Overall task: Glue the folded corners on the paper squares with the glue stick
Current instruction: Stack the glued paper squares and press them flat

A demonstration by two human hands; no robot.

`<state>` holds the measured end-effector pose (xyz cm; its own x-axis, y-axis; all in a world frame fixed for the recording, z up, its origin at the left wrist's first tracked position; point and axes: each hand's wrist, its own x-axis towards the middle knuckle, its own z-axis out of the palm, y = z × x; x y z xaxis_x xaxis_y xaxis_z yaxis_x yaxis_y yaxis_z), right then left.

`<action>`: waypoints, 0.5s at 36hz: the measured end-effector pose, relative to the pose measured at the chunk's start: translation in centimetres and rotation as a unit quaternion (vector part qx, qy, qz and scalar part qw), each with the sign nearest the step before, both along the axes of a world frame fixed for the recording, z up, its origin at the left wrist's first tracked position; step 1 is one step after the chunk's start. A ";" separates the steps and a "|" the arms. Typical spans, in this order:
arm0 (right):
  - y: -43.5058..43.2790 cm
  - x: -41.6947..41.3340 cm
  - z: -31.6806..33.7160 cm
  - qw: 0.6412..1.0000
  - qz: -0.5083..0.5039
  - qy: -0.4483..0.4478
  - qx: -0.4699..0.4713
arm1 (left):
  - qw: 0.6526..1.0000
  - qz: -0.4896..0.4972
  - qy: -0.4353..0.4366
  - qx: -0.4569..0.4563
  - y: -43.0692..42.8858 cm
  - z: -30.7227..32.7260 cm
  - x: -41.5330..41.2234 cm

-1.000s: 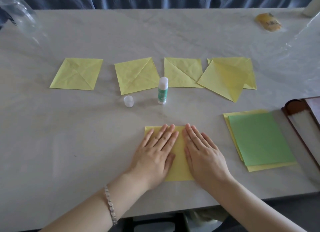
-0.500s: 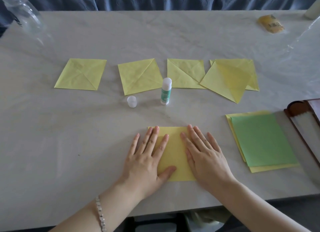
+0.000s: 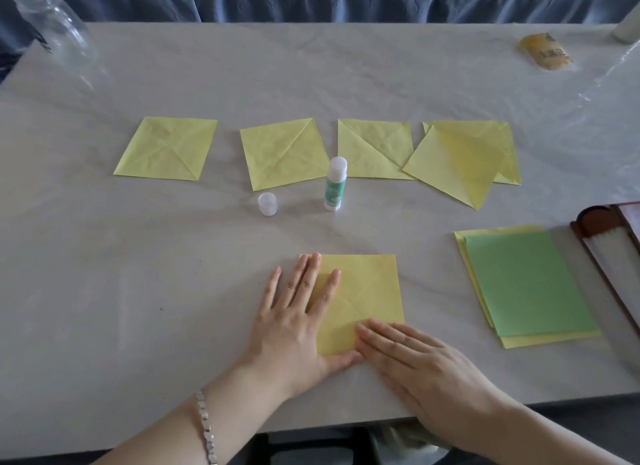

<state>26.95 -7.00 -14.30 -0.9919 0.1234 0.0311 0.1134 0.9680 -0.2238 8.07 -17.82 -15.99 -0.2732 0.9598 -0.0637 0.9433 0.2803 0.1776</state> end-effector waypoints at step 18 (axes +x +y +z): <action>2.5 -2.3 -0.7 0.992 -0.119 0.012 0.033 | 0.999 0.030 0.007 0.028 0.5 0.0 1.6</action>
